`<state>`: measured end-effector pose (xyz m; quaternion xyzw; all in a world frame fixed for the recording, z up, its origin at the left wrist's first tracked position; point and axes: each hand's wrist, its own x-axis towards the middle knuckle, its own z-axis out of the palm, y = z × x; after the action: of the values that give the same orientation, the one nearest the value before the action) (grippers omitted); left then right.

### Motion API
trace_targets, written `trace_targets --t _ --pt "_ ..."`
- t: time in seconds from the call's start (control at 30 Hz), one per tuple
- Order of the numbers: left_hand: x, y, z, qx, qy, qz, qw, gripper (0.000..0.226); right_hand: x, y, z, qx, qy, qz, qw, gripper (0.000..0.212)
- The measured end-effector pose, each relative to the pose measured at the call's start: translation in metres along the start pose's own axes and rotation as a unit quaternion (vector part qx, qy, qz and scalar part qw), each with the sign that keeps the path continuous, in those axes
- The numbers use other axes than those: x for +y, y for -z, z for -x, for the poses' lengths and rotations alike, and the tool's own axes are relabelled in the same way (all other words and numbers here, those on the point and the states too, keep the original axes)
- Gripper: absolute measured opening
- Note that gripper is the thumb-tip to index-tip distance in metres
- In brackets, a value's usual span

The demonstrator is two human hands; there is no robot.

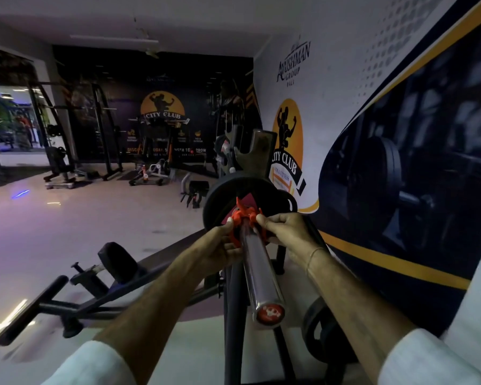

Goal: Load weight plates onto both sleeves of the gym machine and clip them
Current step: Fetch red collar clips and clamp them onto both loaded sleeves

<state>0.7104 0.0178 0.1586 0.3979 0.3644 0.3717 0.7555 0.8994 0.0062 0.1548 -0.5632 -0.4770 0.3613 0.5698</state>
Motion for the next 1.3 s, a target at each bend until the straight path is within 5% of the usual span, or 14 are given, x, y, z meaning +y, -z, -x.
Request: trace_targets --t 0.17,0.33,0.53,0.67,1.0,1.3 --pt "0.0 -0.005 -0.022 0.019 -0.009 0.013 1.0 0.053 -0.005 0.002 -0.023 -0.026 -0.009 0.019 0.999 0.049" --pt "-0.003 -0.004 -0.032 0.036 -0.025 0.01 0.999 0.042 -0.021 0.009 -0.025 -0.074 -0.038 0.052 0.995 0.036" --pt "0.0 -0.006 -0.028 0.063 -0.027 -0.004 0.998 0.048 -0.064 -0.014 -0.02 -0.144 -0.093 0.232 0.958 0.079" --pt "-0.001 -0.006 -0.025 0.049 -0.016 -0.003 0.999 0.038 -0.076 -0.025 -0.019 -0.116 -0.111 0.262 0.952 0.062" --pt "0.003 -0.01 -0.025 0.047 -0.008 0.005 0.999 0.035 -0.06 0.006 -0.033 -0.093 -0.171 0.072 0.978 0.066" --pt "0.006 -0.009 -0.028 0.04 -0.003 -0.004 0.999 0.03 -0.034 0.017 -0.038 -0.124 -0.231 -0.106 0.959 0.068"
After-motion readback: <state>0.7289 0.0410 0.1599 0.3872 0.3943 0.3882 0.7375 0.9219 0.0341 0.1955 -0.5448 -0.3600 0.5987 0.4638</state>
